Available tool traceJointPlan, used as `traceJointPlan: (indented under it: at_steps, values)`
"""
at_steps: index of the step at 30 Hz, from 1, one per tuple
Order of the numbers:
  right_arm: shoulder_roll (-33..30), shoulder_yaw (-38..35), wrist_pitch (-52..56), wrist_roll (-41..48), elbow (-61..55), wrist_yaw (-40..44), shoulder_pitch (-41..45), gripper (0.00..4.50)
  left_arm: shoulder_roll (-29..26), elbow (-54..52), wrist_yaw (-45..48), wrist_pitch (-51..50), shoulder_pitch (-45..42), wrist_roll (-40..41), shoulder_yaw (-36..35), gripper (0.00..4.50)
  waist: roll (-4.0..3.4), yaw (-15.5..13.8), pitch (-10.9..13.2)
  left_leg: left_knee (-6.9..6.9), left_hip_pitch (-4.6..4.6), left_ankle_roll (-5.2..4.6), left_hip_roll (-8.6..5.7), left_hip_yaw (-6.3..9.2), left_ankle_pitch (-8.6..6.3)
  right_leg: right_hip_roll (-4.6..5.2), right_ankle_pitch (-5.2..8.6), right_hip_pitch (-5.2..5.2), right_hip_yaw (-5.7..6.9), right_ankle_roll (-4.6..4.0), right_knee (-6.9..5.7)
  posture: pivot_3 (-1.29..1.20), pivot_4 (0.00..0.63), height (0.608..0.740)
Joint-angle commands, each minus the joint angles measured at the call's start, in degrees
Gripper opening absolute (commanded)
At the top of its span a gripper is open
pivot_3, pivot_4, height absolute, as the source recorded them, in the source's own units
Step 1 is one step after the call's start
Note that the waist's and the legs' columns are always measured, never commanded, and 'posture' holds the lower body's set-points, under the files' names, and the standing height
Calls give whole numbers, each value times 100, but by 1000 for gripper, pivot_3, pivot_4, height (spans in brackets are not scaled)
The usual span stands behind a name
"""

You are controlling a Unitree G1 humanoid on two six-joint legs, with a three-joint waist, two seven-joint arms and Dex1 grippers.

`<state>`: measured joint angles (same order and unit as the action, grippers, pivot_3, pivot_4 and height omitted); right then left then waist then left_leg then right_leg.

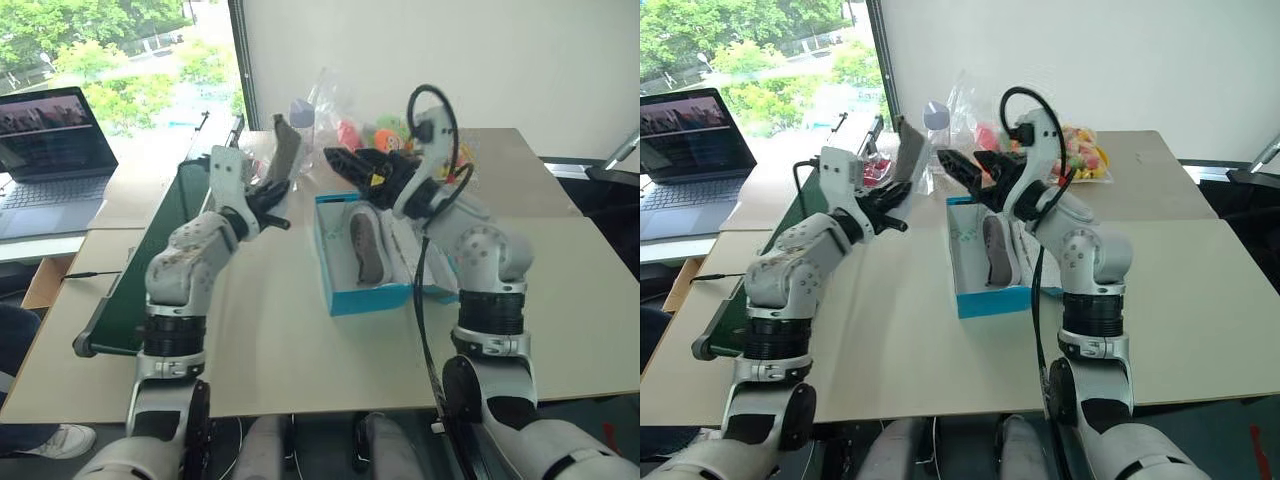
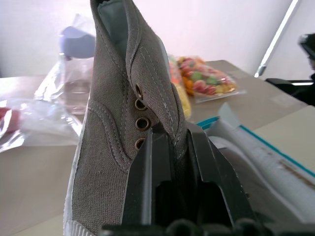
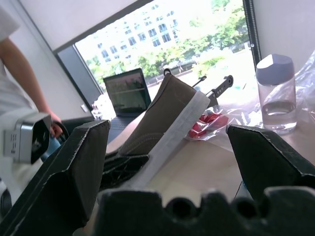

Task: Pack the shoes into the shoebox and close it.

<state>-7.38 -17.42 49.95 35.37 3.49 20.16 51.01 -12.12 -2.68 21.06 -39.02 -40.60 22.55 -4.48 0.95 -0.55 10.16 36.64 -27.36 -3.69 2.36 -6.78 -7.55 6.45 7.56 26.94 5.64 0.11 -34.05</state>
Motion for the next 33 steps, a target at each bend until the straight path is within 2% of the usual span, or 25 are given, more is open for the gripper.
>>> traceJointPlan:
  at_steps: [1, 12, 15, 18, 22, 24, 25, 31, 33]
  values:
    - [108, -370, 459, 531, 23, -413, 109, 4500, 254, -442, 46, 36, -184, 61, 379, 28, 0, 4, 0, 1, 0, 0, 1, 0, 0, 0, 1, 0, 0, -5, 0, 0, 150, 740]
    - [109, -465, 591, 778, 82, -876, 38, 4500, 765, -708, -80, -246, -316, 172, 636, 28, -1, 73, 0, 15, 1, -1, 13, 0, 1, -15, -8, -1, -2, -1, -2, 0, 150, 740]
    - [115, -477, 425, 726, 182, -893, 56, 3767, 812, -778, -89, -344, -267, 172, 668, 0, -1, 86, 0, 15, 1, -2, 13, 0, 1, -15, -8, -1, -4, -1, -1, 0, 150, 740]
    - [119, -482, 327, 726, 246, -902, 79, 2791, 784, -796, -89, -423, -244, 186, 635, 0, -1, 101, 0, 17, 1, -2, 13, 1, 1, -15, -8, -2, -4, -1, -1, 0, 150, 740]
    - [98, -453, 232, 708, 342, -889, 124, 1391, 579, -843, -9, -679, -260, 290, 498, 0, -2, 123, 0, 19, 1, -1, 14, 3, 1, -16, -6, -3, -3, -4, -1, 0, 150, 740]
    - [76, -408, 196, 683, 342, -875, 123, 888, 298, -842, 158, -790, -256, 283, 544, 0, -2, 128, 1, 19, 2, -1, 15, 3, 1, -16, -6, -2, -3, -5, -1, 0, 150, 740]
    - [66, -381, 177, 676, 352, -858, 134, 614, 104, -704, 248, -828, -259, 311, 422, 442, -2, 129, 1, 19, 1, -1, 15, 4, 1, -17, -5, -2, -3, -5, -2, 0, 150, 740]
    - [-140, -128, 142, 492, 342, -875, 177, 539, -1099, -245, 813, -811, -217, 187, 339, 2578, -5, 145, 2, 19, 1, -1, 23, 2, 0, -23, 2, 5, -3, -17, -3, 0, 150, 740]
    - [-443, 190, 236, 155, 332, -948, 243, 539, -1363, -127, 921, -744, -203, 191, 215, 2578, -7, 132, 3, 18, 0, 0, 23, 2, 0, -23, 4, 5, -3, -21, -1, 0, 150, 740]
